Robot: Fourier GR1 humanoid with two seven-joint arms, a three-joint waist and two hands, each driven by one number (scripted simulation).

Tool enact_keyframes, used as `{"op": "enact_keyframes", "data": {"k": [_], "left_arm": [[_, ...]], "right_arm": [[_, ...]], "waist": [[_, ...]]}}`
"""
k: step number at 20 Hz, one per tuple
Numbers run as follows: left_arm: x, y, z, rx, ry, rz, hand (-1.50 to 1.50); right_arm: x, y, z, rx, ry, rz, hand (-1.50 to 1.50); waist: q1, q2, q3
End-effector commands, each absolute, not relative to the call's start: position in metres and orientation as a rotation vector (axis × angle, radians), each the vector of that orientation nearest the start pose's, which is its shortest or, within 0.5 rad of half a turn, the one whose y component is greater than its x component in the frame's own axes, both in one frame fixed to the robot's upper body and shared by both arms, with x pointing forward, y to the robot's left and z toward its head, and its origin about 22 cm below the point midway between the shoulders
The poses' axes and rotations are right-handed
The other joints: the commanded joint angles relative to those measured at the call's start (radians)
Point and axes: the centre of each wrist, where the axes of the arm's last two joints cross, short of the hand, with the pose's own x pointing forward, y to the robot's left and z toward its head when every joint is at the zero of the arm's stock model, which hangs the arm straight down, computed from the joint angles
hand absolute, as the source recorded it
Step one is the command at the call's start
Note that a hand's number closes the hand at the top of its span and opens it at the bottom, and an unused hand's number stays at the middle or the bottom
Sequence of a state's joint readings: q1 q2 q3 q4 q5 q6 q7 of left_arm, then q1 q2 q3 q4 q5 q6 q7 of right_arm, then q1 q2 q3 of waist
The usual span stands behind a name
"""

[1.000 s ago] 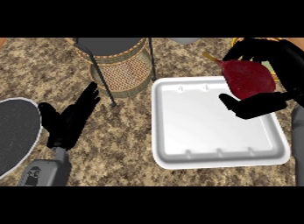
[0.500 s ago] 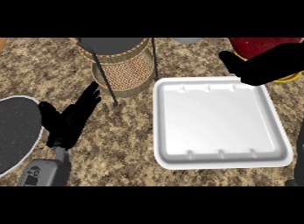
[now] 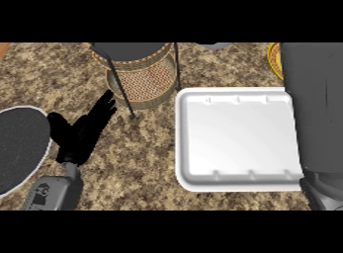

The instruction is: Pick the pear from the tray and place it in the tiered basket

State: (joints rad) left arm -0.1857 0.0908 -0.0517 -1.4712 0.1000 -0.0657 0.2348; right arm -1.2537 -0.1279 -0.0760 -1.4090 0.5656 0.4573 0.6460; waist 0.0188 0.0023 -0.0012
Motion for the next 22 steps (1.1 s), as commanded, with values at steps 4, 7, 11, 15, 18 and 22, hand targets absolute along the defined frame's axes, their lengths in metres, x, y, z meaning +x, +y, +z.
{"op": "enact_keyframes", "data": {"k": [4,7,11,15,18,22], "left_arm": [[0.278,0.210,0.029,-0.140,-1.406,-0.158,0.00],[0.296,0.234,0.028,-0.134,-1.402,-0.169,0.00],[0.277,0.215,0.023,-0.132,-1.409,-0.185,0.00],[0.293,0.205,0.029,-0.132,-1.389,-0.190,0.00],[0.296,0.211,0.030,-0.144,-1.412,-0.226,0.00],[0.293,0.197,0.031,-0.193,-1.418,-0.240,0.00]], "right_arm": [[0.392,-0.061,0.347,-0.598,-1.758,0.838,1.50],[0.399,-0.029,0.330,-0.577,-1.777,0.834,1.50],[0.417,-0.022,0.315,-0.498,-1.764,0.820,1.50],[0.432,-0.015,0.295,-0.506,-1.776,0.801,1.50],[0.436,-0.006,0.279,-0.500,-1.739,0.769,1.50],[0.443,-0.016,0.274,-0.255,-1.715,0.565,1.50]], "waist": [[0.012,0.003,0.000],[0.011,0.008,-0.001],[0.022,0.008,0.000],[0.028,0.014,-0.001],[0.062,0.021,-0.002],[0.101,0.026,-0.002]]}}
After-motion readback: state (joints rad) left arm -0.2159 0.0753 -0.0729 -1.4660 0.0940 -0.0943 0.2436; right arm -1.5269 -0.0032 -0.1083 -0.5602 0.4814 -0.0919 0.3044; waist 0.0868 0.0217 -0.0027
